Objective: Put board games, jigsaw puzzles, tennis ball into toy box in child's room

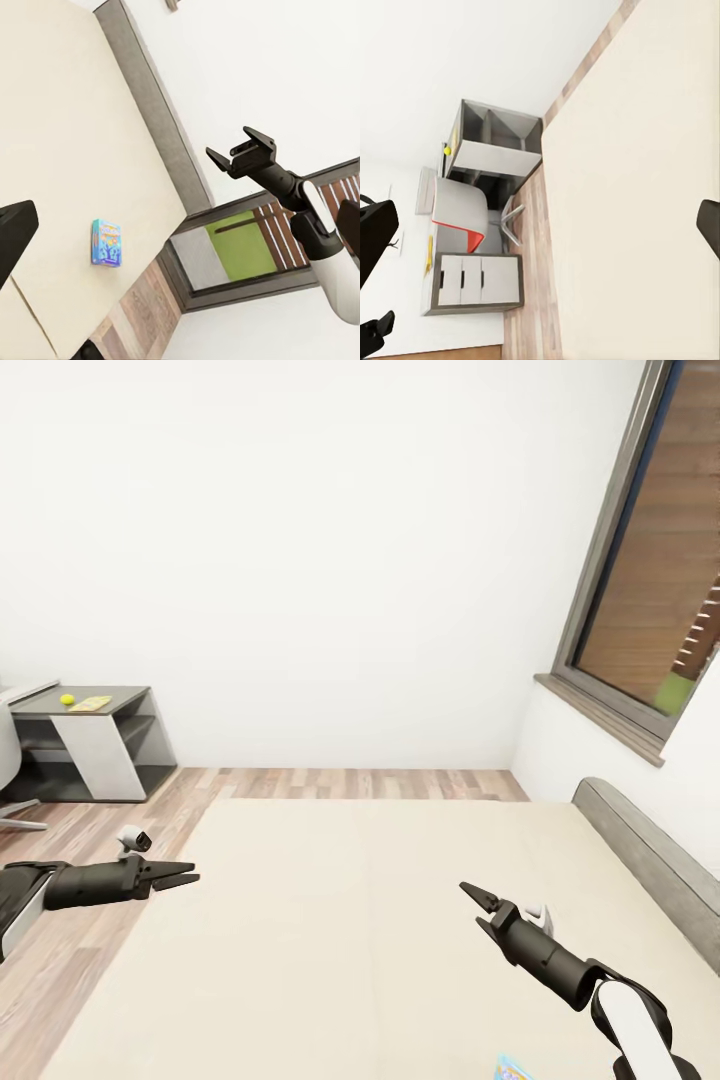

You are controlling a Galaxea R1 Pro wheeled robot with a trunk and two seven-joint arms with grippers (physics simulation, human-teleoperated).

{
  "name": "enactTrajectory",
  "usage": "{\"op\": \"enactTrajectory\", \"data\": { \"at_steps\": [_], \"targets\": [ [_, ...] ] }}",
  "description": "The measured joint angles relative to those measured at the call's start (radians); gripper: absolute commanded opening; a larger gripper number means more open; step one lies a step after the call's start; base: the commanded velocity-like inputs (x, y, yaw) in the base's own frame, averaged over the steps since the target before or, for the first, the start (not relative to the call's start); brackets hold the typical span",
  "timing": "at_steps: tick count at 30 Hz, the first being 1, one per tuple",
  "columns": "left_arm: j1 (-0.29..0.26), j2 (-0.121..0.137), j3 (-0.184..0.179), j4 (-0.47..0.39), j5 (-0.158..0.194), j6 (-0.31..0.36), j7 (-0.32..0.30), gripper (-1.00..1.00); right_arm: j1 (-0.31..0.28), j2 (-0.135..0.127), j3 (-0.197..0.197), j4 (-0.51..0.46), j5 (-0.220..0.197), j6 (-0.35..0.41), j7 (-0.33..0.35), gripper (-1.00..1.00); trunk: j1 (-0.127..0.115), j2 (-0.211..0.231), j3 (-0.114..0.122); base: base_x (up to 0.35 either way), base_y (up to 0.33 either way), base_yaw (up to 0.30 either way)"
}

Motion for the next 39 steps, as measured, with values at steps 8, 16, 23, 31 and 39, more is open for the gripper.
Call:
{"op": "enactTrajectory", "data": {
  "at_steps": [8,16,23,31,39],
  "targets": [
    [0.000,0.000,0.000,0.000,0.000,0.000,0.000,1.00,0.000,0.000,0.000,0.000,0.000,0.000,0.000,1.00,0.000,0.000,0.000,0.000,-0.183,0.000],
    [0.000,-0.001,0.000,0.000,0.000,0.000,0.001,1.00,0.000,0.000,0.000,0.000,0.000,0.000,0.000,1.00,0.000,0.000,0.000,0.000,-0.183,0.000],
    [0.000,-0.001,0.000,0.000,0.000,0.000,0.001,1.00,0.000,-0.001,-0.001,0.000,0.000,0.000,0.000,1.00,0.000,0.000,0.000,0.000,-0.183,0.000],
    [0.000,-0.001,0.000,0.000,0.000,0.000,0.001,1.00,0.000,-0.001,-0.001,0.000,0.001,0.000,0.000,1.00,0.000,0.000,0.000,0.000,-0.161,0.000],
    [0.000,-0.001,0.000,0.000,0.000,0.000,0.001,1.00,0.000,0.000,-0.001,0.000,0.002,0.000,0.000,1.00,0.000,0.000,0.000,0.000,-0.033,0.000]
  ]
}}
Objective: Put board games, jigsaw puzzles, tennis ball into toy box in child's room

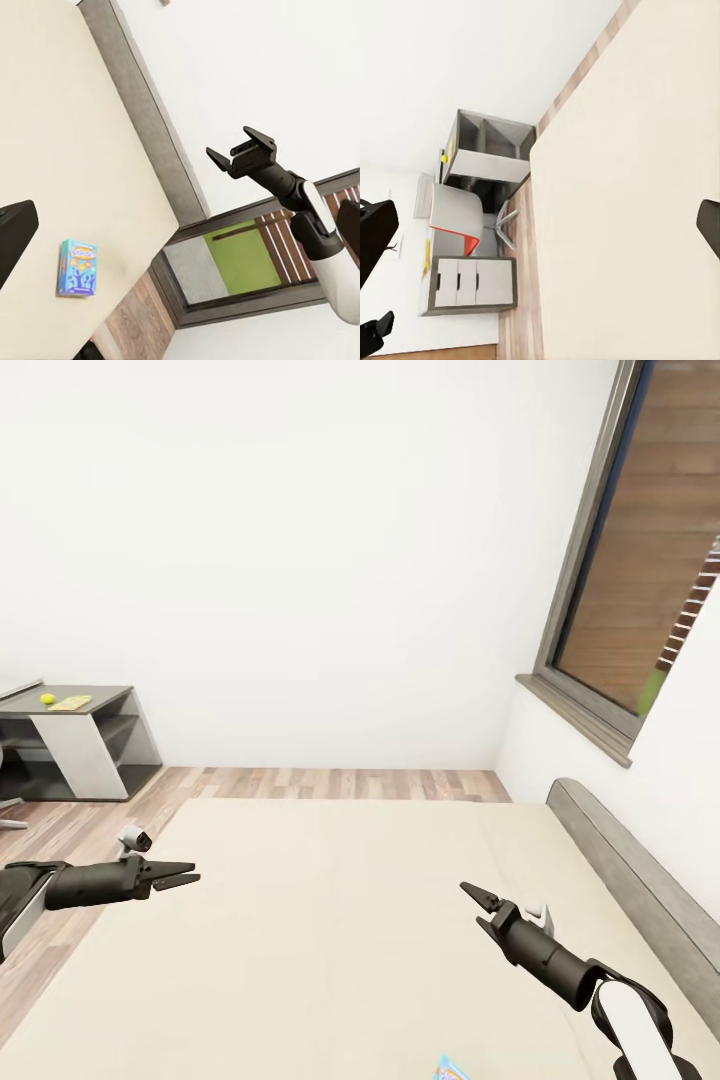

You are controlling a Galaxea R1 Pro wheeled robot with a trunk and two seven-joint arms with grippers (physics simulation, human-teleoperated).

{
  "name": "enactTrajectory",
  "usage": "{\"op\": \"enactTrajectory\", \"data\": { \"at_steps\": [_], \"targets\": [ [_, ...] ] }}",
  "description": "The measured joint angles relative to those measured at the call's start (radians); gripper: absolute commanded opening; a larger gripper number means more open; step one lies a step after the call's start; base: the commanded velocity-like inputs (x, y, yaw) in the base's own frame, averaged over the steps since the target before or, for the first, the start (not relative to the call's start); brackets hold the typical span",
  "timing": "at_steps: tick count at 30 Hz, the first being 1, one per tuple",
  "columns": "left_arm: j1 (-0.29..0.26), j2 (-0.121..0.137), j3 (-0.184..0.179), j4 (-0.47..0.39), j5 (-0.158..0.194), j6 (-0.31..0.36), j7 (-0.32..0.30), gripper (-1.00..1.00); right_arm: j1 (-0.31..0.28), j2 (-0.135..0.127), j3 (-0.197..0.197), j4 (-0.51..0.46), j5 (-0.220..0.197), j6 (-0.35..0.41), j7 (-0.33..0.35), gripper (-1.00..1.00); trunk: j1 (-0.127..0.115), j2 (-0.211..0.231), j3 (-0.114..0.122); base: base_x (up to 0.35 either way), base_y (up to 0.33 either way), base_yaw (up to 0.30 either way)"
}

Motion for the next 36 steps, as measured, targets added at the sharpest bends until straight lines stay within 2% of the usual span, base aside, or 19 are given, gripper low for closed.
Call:
{"op": "enactTrajectory", "data": {
  "at_steps": [13,36],
  "targets": [
    [0.000,0.001,0.000,0.000,0.000,0.000,0.000,1.00,0.000,0.000,0.000,0.000,-0.001,0.000,0.000,1.00,0.000,0.000,0.000,0.000,-0.025,0.000],
    [0.000,0.001,0.000,0.000,0.000,0.000,0.000,1.00,0.000,0.000,0.000,0.000,-0.001,0.000,0.000,1.00,0.000,0.000,0.000,0.000,-0.151,0.000]
  ]
}}
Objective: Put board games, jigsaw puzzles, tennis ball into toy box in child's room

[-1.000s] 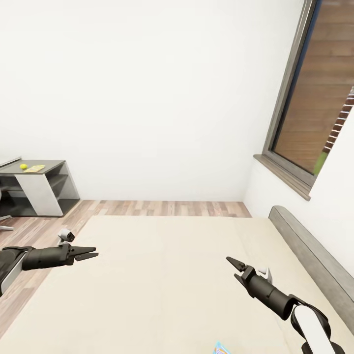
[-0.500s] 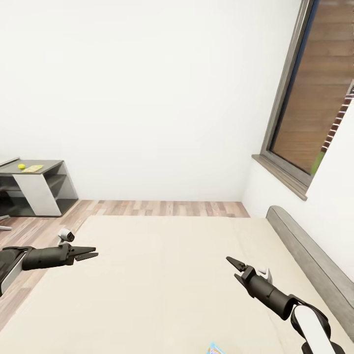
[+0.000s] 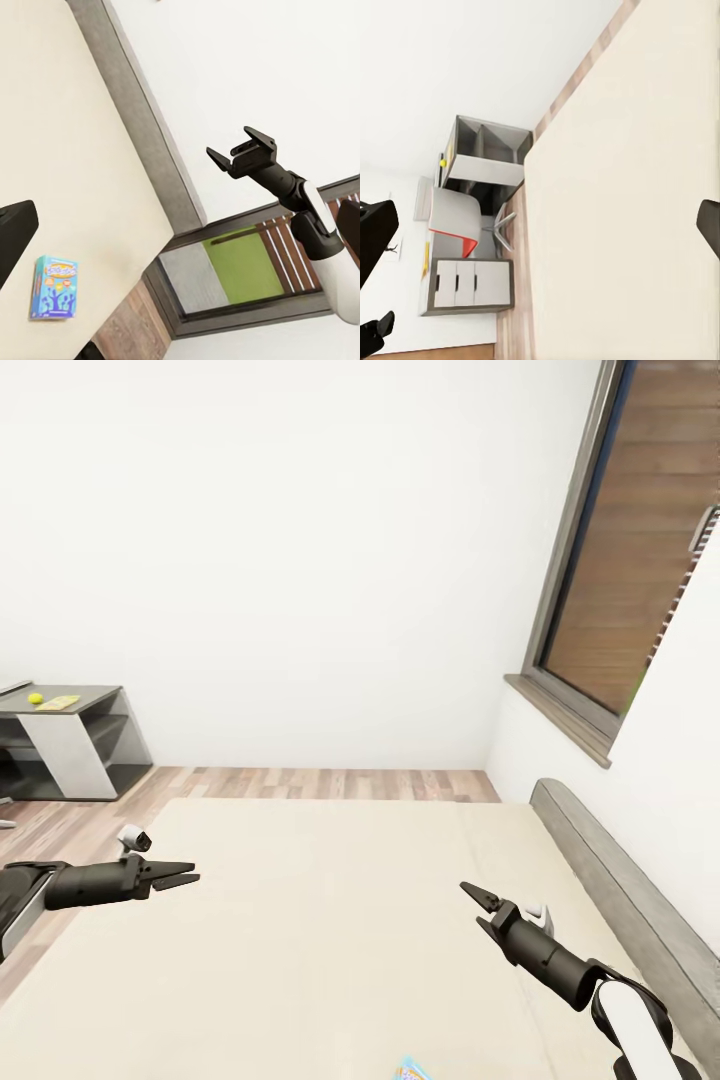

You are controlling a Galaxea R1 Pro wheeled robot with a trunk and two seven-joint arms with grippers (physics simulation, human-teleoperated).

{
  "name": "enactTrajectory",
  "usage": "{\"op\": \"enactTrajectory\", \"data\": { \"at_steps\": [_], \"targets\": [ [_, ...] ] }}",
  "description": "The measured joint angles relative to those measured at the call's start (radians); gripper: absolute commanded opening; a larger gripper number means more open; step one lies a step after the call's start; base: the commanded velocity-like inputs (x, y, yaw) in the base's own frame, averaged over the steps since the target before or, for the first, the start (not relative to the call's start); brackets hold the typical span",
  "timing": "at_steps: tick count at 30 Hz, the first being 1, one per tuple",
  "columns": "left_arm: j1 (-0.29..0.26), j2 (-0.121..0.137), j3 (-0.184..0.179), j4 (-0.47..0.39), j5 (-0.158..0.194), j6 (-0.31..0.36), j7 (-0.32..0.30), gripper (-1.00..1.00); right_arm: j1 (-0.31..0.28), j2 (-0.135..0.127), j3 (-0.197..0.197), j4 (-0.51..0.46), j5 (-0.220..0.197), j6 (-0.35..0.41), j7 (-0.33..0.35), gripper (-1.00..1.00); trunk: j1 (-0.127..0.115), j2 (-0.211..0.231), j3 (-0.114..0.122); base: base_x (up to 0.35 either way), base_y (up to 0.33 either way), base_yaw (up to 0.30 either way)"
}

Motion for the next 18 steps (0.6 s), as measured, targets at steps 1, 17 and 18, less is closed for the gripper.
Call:
{"op": "enactTrajectory", "data": {
  "at_steps": [1,17,18],
  "targets": [
    [0.000,0.000,0.000,0.000,0.000,0.000,0.000,1.00,0.000,0.000,0.000,0.000,0.000,0.000,0.000,1.00,0.000,0.000,0.000,0.000,-0.161,0.000],
    [0.000,0.000,0.000,0.000,0.000,0.000,0.000,1.00,0.000,0.000,-0.001,0.000,0.000,0.000,0.000,1.00,0.000,0.000,0.000,0.000,-0.059,0.000],
    [0.000,-0.001,0.000,0.000,0.000,0.000,0.000,1.00,0.000,0.000,-0.001,0.000,0.000,0.000,0.000,1.00,0.000,0.000,0.000,0.000,-0.004,0.000]
  ]
}}
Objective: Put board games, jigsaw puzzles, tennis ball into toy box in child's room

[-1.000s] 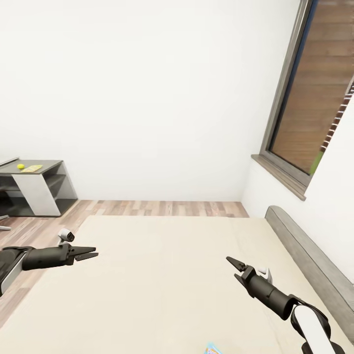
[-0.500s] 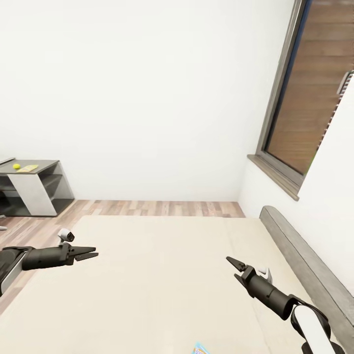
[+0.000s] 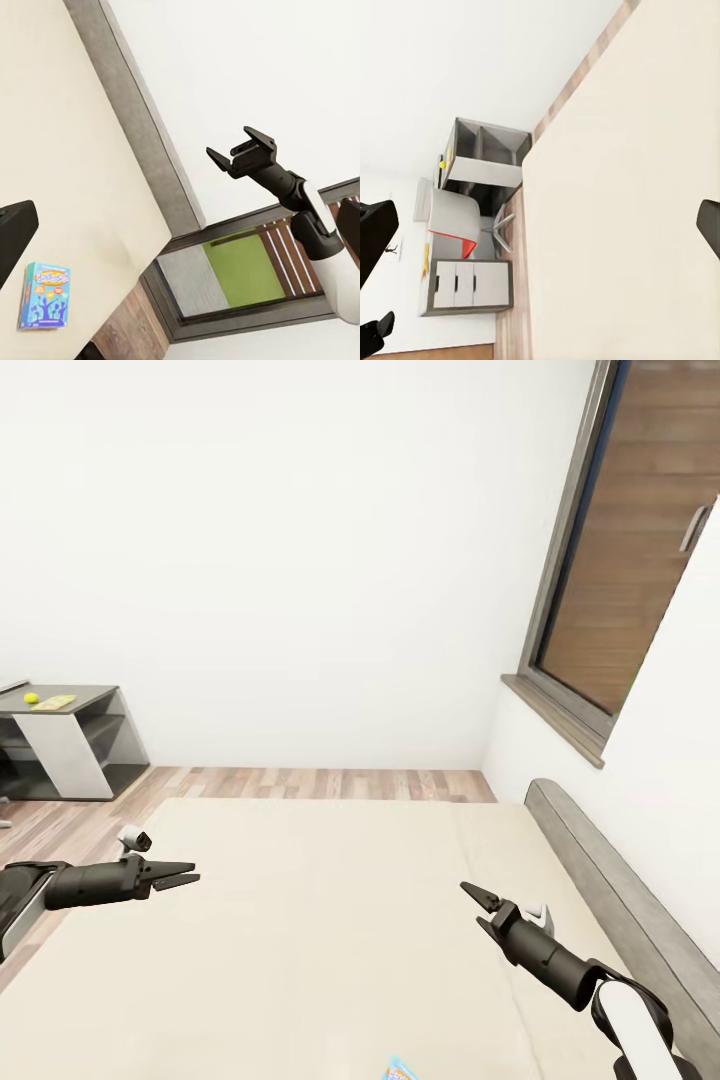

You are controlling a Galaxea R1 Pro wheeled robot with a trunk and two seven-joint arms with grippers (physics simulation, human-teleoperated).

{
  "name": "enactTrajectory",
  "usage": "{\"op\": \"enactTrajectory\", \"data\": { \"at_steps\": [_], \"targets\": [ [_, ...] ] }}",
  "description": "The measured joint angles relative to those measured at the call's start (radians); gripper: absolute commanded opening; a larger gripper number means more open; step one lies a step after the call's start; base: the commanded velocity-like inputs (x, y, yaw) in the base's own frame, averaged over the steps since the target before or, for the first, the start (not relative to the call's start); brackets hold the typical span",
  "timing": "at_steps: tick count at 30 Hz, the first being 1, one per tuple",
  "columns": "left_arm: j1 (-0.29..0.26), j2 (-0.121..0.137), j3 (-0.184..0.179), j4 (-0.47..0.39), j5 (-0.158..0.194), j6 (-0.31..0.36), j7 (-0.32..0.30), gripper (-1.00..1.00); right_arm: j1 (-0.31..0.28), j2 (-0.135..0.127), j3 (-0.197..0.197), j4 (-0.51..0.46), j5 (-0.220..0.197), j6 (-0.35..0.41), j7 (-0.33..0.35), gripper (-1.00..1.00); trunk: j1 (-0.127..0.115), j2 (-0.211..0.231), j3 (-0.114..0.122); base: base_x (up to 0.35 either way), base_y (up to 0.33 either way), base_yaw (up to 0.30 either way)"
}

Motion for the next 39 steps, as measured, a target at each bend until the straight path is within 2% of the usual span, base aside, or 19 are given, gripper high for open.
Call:
{"op": "enactTrajectory", "data": {
  "at_steps": [39],
  "targets": [
    [0.000,0.000,0.000,0.000,0.000,0.000,0.000,1.00,-0.001,0.001,0.001,0.000,0.001,0.004,-0.009,1.00,0.000,0.000,0.000,0.000,0.007,0.000]
  ]
}}
